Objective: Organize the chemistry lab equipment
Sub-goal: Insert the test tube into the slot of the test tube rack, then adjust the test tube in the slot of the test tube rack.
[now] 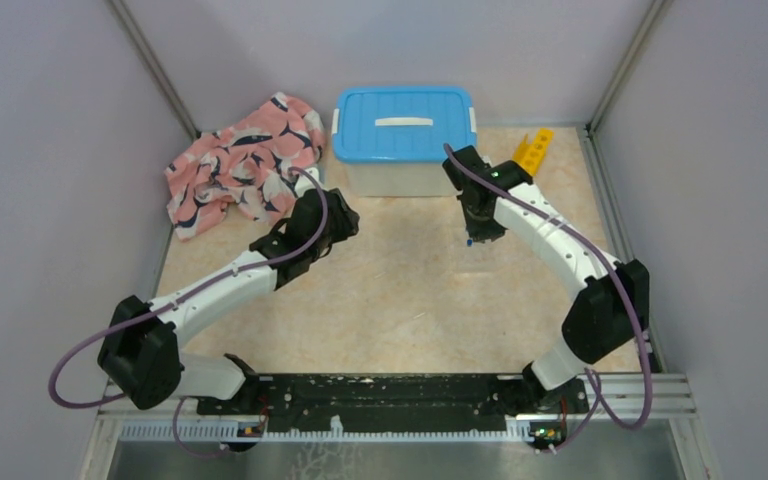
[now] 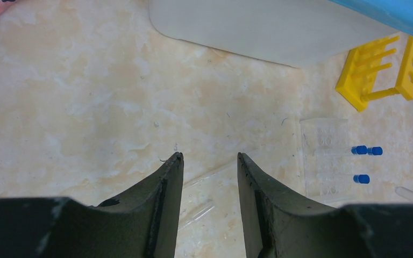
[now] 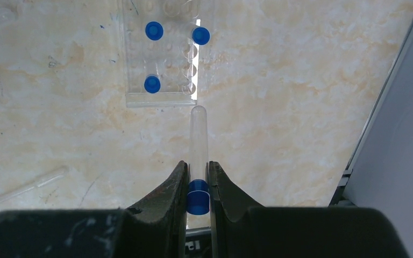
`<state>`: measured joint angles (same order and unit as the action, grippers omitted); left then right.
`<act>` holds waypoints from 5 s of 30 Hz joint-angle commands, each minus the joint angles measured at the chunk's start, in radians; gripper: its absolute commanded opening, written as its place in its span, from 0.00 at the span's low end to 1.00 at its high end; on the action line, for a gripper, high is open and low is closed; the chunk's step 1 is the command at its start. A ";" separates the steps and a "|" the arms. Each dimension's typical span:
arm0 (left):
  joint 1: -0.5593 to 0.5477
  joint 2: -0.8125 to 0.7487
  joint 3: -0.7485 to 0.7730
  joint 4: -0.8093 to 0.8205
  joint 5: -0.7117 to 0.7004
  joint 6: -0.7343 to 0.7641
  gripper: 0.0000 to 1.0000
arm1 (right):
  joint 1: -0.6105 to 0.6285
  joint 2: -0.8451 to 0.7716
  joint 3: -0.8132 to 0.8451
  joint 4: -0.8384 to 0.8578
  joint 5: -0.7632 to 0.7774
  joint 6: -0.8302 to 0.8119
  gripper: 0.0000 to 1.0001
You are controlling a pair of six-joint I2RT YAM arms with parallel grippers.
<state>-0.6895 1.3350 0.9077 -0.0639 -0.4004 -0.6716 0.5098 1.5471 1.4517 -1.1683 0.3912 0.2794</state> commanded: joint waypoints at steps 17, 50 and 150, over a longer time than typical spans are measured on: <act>-0.005 0.013 -0.029 0.029 -0.001 0.017 0.47 | -0.079 0.068 -0.065 0.115 -0.103 -0.055 0.04; -0.007 0.049 -0.035 0.045 0.013 0.003 0.47 | -0.153 0.148 -0.089 0.202 -0.166 -0.097 0.04; -0.073 0.069 0.045 -0.021 -0.069 0.049 0.50 | -0.157 -0.090 -0.331 0.410 -0.189 -0.014 0.00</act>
<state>-0.7578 1.4059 0.9199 -0.0971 -0.4534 -0.6407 0.3450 1.4475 1.1122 -0.7982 0.2077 0.2558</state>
